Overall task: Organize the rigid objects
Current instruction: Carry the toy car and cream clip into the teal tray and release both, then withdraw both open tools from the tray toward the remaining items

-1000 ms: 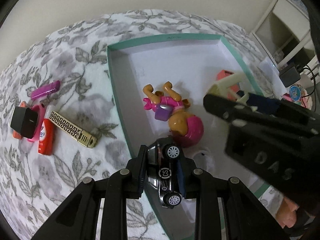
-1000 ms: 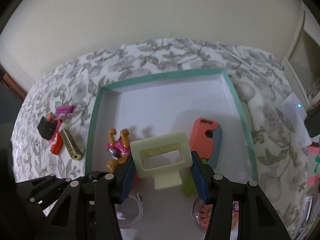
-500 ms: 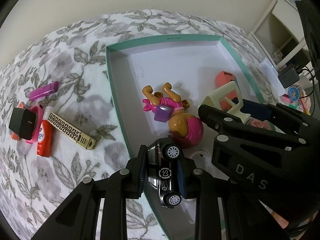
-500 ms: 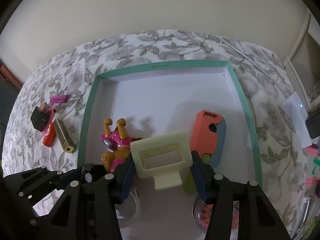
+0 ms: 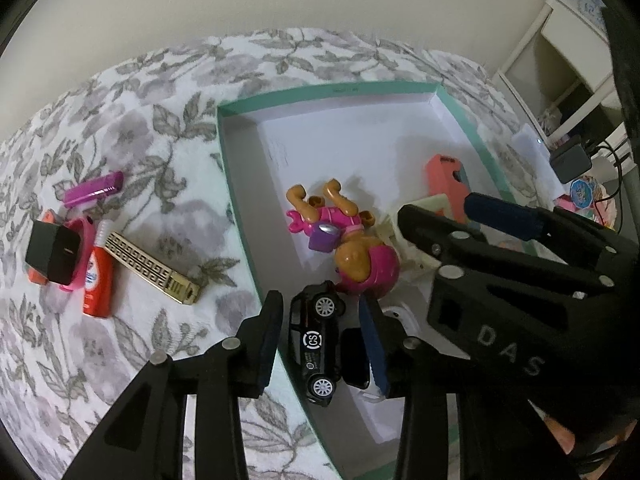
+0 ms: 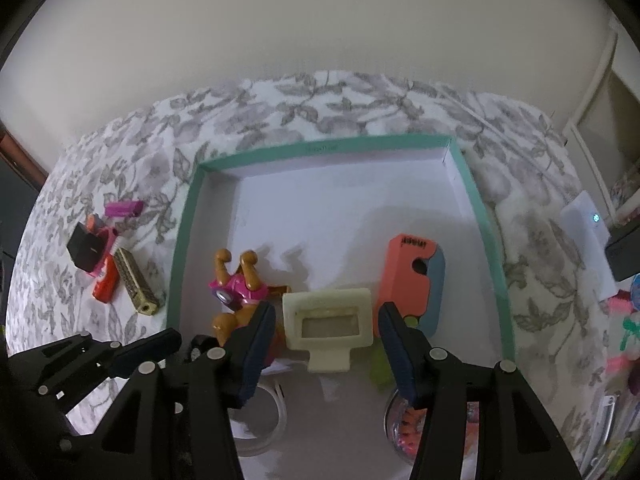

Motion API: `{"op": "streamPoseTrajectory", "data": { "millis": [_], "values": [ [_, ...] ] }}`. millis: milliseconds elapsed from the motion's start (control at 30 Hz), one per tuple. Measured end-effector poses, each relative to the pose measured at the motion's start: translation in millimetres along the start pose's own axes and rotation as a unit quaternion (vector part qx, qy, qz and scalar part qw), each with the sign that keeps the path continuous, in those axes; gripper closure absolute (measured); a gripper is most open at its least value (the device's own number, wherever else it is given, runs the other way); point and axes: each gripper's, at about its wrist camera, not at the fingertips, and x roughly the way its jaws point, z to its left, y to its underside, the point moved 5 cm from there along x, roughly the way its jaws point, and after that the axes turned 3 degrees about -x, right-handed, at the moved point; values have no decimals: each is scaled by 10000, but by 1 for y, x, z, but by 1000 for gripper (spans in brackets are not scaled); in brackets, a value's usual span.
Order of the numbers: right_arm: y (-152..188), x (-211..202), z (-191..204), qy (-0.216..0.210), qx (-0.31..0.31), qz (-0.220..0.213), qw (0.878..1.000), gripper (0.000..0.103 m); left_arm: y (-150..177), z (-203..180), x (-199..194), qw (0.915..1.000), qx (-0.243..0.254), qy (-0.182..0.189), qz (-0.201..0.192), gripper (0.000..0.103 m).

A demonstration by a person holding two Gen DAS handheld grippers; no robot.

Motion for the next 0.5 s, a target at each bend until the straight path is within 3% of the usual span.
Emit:
{"op": "streamPoseTrajectory", "data": {
  "millis": [300,500],
  "values": [
    [-16,-41,1,76,33,-553,9984,45,-13,18,-33,9989,-274,-38,-388,61],
    [-19,-47,2,117,11,-657,9978,45,-21,45,-52,9949,-657,-337,-692,51]
  ]
}}
